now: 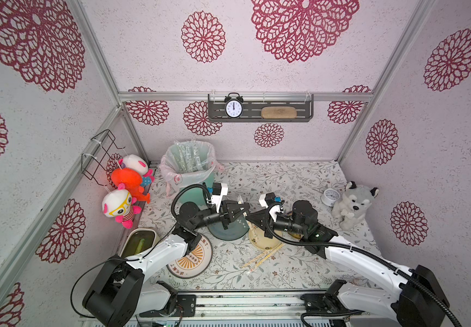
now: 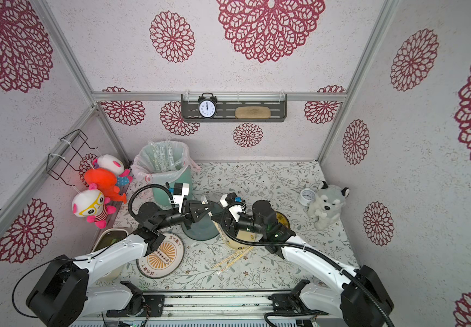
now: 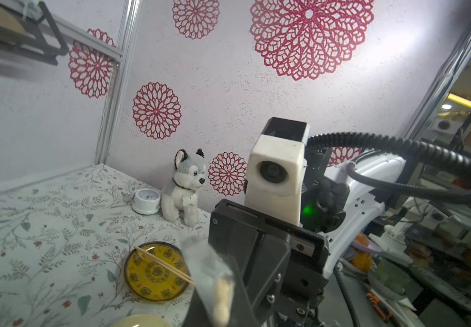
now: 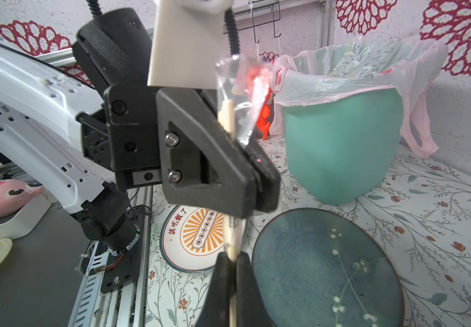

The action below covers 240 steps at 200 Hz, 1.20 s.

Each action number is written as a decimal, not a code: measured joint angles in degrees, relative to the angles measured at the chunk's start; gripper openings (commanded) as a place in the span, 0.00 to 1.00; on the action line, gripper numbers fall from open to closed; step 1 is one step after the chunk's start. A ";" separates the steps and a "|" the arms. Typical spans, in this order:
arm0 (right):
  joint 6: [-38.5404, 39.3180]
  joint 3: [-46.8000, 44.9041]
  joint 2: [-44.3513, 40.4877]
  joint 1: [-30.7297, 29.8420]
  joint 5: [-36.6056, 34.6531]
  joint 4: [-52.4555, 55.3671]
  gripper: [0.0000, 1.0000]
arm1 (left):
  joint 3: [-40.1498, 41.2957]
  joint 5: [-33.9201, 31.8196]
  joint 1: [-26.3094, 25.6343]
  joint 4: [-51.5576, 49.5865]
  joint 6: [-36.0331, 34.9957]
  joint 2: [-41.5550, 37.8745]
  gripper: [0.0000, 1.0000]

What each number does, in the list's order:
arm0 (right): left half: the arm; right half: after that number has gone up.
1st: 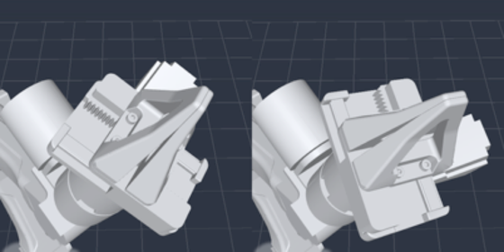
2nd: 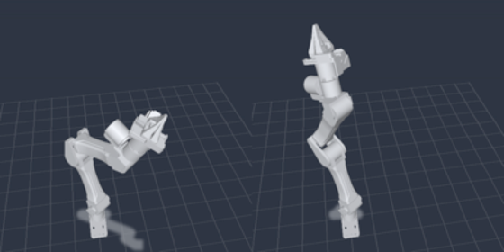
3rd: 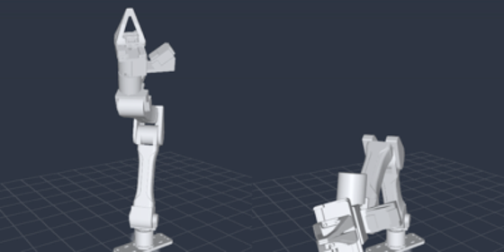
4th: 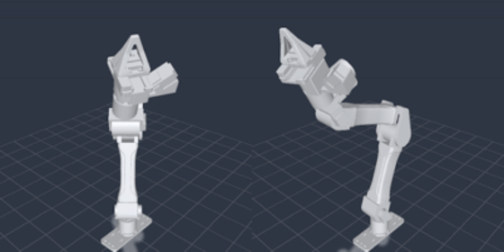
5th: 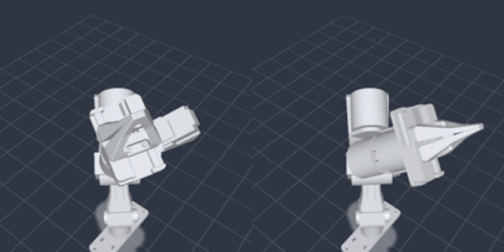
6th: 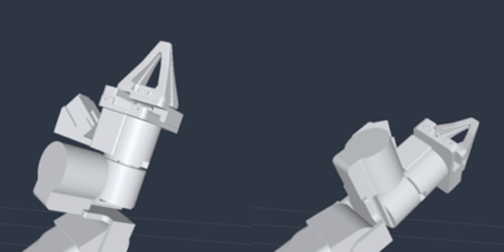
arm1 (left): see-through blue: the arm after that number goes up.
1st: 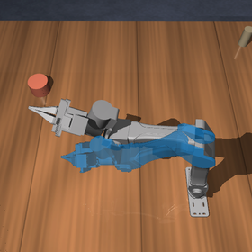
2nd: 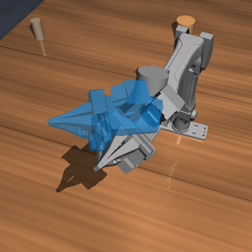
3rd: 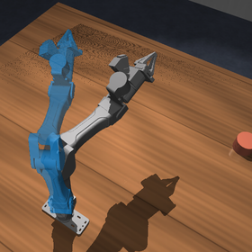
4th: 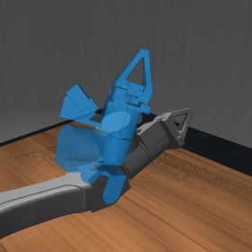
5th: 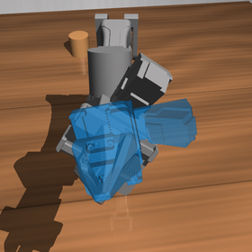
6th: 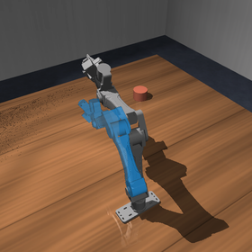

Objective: Remove the packaging of disposable chopsticks
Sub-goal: Remove the packet bag from the disposable chopsticks.

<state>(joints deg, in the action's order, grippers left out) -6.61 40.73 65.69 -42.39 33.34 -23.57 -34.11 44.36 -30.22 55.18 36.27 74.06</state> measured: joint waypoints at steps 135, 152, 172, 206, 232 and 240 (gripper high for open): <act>-2.97 -8.87 1.31 0.13 1.33 -3.30 0.80 | -6.82 -3.19 0.11 -28.44 -10.69 -14.69 0.00; -3.61 -9.11 1.22 0.17 1.81 -4.31 0.62 | -6.82 -3.69 0.11 -30.84 -11.30 -14.25 0.00; -3.76 -9.18 0.55 0.22 2.73 -5.38 0.48 | -6.82 -4.13 0.11 -32.92 -11.67 -14.03 0.00; -3.58 -9.11 0.94 0.20 4.28 -6.58 0.46 | -6.82 -4.39 0.11 -33.57 -11.85 -14.03 0.00; -3.61 -9.11 2.93 0.20 5.31 -7.61 0.46 | -6.82 -4.39 0.11 -33.57 -11.85 -14.03 0.00; -3.61 -9.11 3.56 0.20 5.66 -7.80 0.45 | -6.82 -4.39 0.11 -33.57 -11.85 -14.03 0.00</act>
<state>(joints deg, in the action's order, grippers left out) -10.22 31.62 69.25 -42.19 39.00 -31.38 -40.93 39.97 -30.11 21.61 24.43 60.03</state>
